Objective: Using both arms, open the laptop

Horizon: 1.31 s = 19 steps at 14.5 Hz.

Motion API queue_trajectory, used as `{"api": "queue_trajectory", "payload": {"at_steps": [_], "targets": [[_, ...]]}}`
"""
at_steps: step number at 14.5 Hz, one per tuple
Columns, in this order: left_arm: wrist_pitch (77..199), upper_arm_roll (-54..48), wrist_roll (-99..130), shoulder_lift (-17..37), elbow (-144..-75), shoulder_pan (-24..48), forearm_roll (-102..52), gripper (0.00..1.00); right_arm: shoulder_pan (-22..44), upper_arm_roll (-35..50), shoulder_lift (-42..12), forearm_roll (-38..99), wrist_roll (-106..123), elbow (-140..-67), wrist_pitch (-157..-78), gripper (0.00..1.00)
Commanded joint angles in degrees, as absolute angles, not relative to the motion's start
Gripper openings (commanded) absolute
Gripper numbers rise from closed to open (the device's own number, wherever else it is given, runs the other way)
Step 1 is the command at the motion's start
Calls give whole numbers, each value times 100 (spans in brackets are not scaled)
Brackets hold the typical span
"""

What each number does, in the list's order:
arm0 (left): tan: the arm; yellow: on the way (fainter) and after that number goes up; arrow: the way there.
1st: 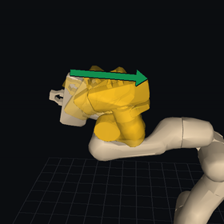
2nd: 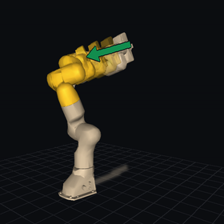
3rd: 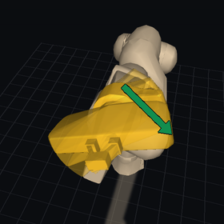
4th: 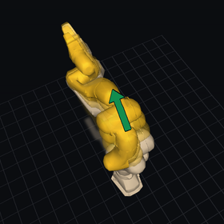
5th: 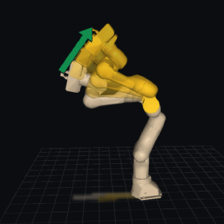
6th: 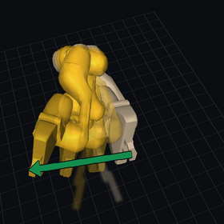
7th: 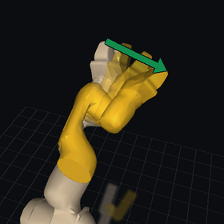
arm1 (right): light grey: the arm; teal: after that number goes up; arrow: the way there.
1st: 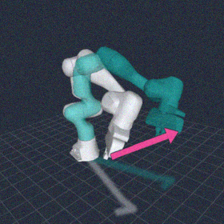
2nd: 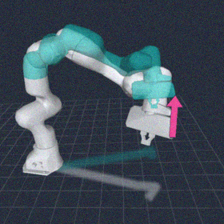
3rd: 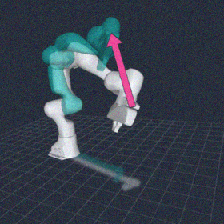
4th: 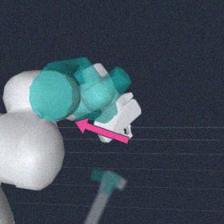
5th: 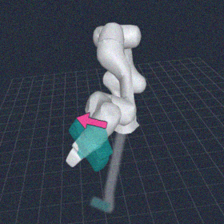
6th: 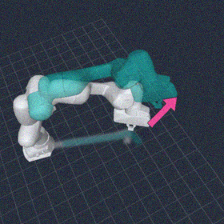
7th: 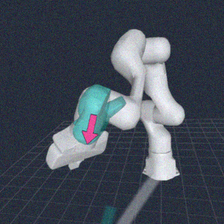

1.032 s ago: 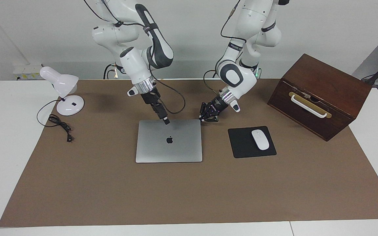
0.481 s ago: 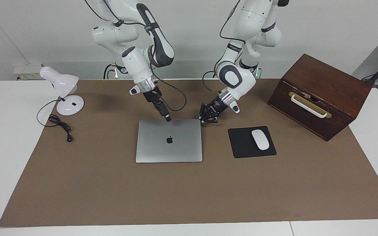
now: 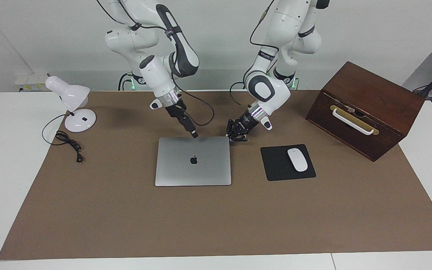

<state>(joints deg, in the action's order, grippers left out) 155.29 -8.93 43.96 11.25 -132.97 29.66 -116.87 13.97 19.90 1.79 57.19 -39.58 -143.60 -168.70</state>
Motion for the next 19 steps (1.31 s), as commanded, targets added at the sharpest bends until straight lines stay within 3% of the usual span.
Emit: {"api": "queue_trajectory", "payload": {"at_steps": [1,19], "targets": [[15671,-826,4271,1336,-13148,3085,-11848,0,1389,1995,246,5862,-3920,-14423,-16778,100],[15636,-826,3973,1397,-13148,3076,-12006,0,1160,1934,-26,5871,-3314,-14203,-16813,100]]}}
